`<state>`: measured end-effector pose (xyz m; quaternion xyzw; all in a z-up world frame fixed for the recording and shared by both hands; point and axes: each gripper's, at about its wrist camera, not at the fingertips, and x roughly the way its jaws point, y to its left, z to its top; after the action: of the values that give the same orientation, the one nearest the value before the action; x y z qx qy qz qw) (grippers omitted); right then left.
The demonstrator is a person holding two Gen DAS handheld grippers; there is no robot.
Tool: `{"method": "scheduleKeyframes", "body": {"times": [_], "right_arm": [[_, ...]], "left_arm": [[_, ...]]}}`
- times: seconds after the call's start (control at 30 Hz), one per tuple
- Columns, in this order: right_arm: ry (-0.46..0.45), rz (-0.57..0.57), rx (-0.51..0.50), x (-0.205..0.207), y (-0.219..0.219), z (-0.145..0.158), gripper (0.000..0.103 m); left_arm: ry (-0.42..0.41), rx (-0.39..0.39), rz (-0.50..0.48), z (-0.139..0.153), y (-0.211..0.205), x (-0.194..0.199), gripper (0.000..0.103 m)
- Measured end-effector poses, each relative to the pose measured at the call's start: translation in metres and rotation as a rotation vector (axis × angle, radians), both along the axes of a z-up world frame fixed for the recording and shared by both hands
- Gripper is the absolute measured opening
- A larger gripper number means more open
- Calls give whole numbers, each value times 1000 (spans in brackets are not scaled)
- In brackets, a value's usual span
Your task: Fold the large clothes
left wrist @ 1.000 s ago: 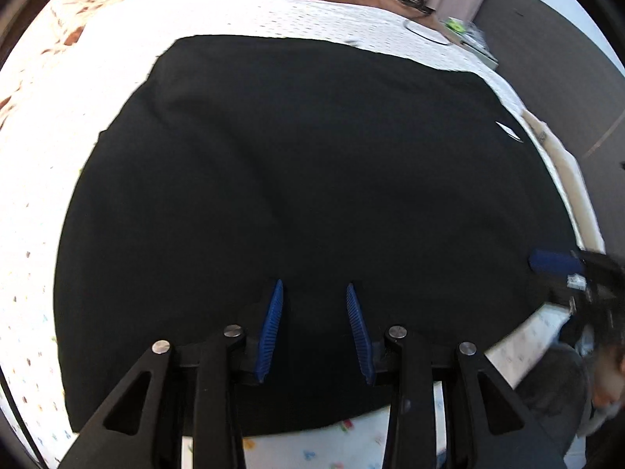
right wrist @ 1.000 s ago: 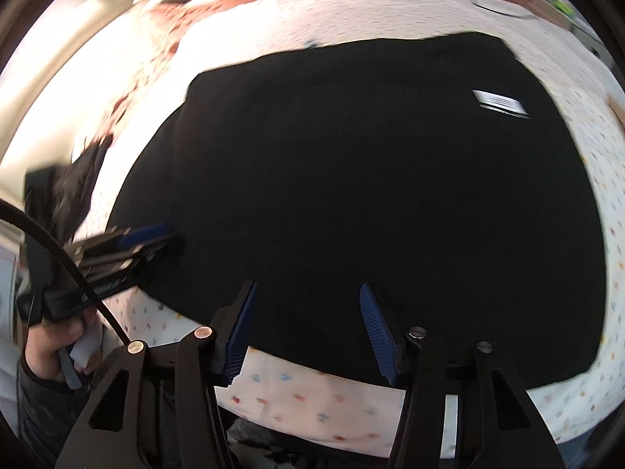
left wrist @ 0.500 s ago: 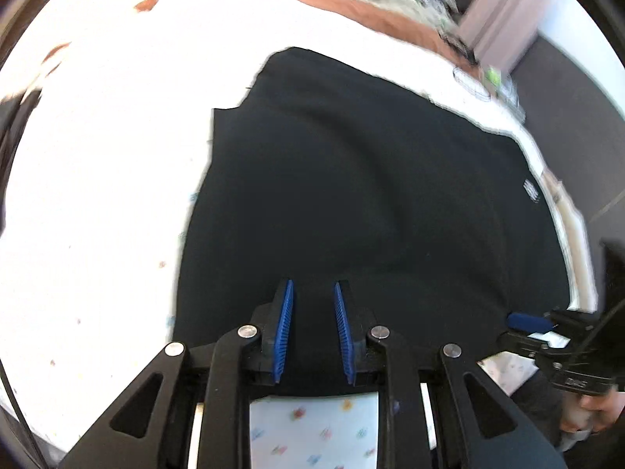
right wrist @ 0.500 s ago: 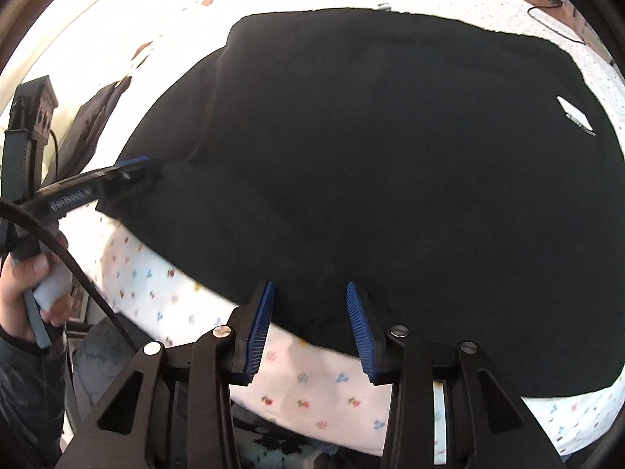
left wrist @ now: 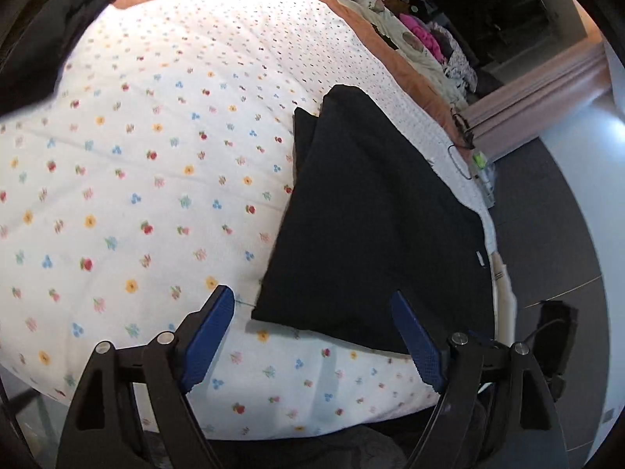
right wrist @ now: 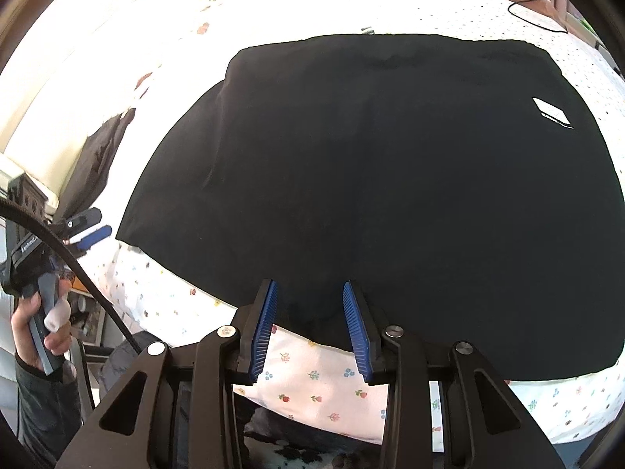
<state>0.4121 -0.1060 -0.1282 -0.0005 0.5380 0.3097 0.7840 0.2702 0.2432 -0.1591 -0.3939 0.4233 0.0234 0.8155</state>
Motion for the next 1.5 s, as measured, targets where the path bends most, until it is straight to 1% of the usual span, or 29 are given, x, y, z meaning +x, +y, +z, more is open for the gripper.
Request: {"method": "scheduleKeyframes", "body": {"times": [0.03,0.17,0.23,0.27,0.33,0.43,0.5,0.57,0.6,0.63,0.73,0.8,0.83,0.87,0.9,1.0,1.07,1.2,1.3,1.43,1.5], "right_arm": [[0,-6,5,-2,-1,0,33],[-4,-37,12,-3,-5,-5,33],[-3,-56,15,-5,-8,-10,33],[-3,-63,19,-11,-2,-10,33],[0,-76,31,-13,-2,-13,33],[1,-88,41,-17,-1,-17,33],[4,-89,38,-17,3,-21,33],[3,-89,27,-13,6,-23,33],[3,-89,23,-12,10,-27,26],[6,-88,20,-9,13,-31,24],[13,-102,7,-3,27,-46,22],[12,-113,5,7,35,-52,20],[10,-117,4,11,37,-53,20],[5,-121,-1,16,42,-56,20],[1,-124,-4,22,46,-57,20],[-9,-132,-21,39,61,-66,20],[-14,-137,-36,55,66,-58,20],[-31,-148,-54,85,78,-59,19],[-41,-161,-69,106,82,-62,17],[-71,-178,-86,132,92,-67,17],[-61,-191,-82,150,96,-72,17]], "left_arm": [[-1,-10,7,0,-3,0,83],[-11,-106,7,-11,-3,3,83],[-1,-122,10,-16,-6,9,83],[9,-128,12,-19,-5,12,83],[29,-143,16,-26,-6,18,81],[27,-166,5,-33,-7,27,78],[22,-174,-5,-35,-7,36,70],[20,-182,-13,-37,-8,44,69],[13,-179,-19,-38,-9,49,69],[9,-175,-23,-38,-10,53,67],[11,-163,-30,-41,-10,62,54],[11,-171,-28,-44,-7,64,42],[10,-176,-30,-45,-6,65,40],[9,-174,-31,-47,-5,66,35],[7,-170,-32,-47,-5,65,33],[-1,-149,-26,-46,-7,63,31],[-4,-146,-18,-47,-8,61,31],[-5,-132,-2,-47,-10,58,31],[-6,-140,11,-48,-9,56,31],[-5,-140,27,-48,-10,54,31],[-5,-143,36,-49,-10,51,31]]}}
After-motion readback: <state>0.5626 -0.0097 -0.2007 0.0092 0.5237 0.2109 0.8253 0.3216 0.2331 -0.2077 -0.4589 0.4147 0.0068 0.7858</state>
